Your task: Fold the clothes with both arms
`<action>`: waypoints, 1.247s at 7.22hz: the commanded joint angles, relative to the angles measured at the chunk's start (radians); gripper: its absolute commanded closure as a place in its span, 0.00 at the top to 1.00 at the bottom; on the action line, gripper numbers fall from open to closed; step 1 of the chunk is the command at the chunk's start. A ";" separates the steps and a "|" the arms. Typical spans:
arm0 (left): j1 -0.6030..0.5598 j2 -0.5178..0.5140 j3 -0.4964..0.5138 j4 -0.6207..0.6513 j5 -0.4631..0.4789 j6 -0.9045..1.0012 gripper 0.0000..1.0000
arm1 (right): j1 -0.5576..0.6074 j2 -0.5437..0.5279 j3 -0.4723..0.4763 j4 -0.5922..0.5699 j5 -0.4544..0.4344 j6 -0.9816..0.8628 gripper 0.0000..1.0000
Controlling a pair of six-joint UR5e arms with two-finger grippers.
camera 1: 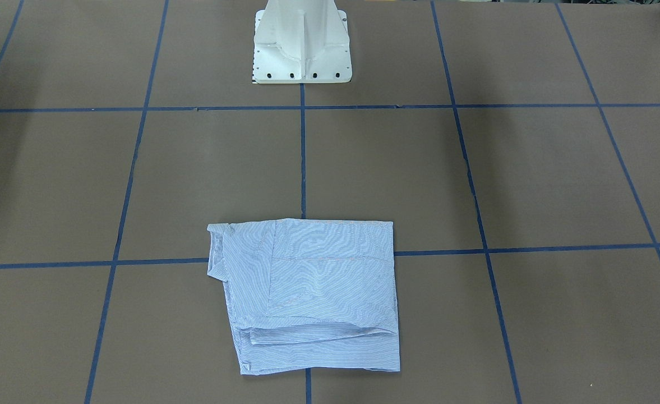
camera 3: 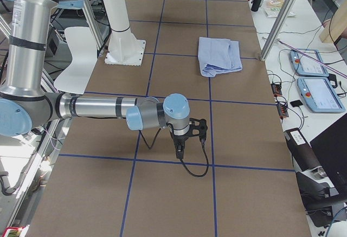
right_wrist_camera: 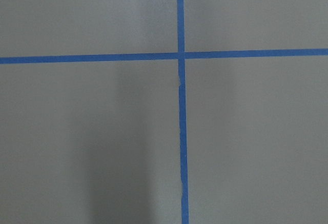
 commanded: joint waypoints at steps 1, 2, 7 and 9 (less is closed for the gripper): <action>0.002 -0.008 0.000 0.000 0.006 -0.001 1.00 | -0.001 0.004 0.000 -0.003 -0.001 0.000 1.00; 0.002 -0.009 0.000 -0.002 0.007 0.001 1.00 | -0.004 0.002 0.003 -0.003 -0.005 0.000 1.00; 0.019 -0.022 0.006 -0.002 0.009 0.001 1.00 | -0.010 0.002 0.007 -0.002 -0.025 -0.001 1.00; 0.019 -0.023 0.009 -0.003 0.009 0.003 1.00 | -0.010 0.002 0.007 -0.002 -0.025 -0.001 1.00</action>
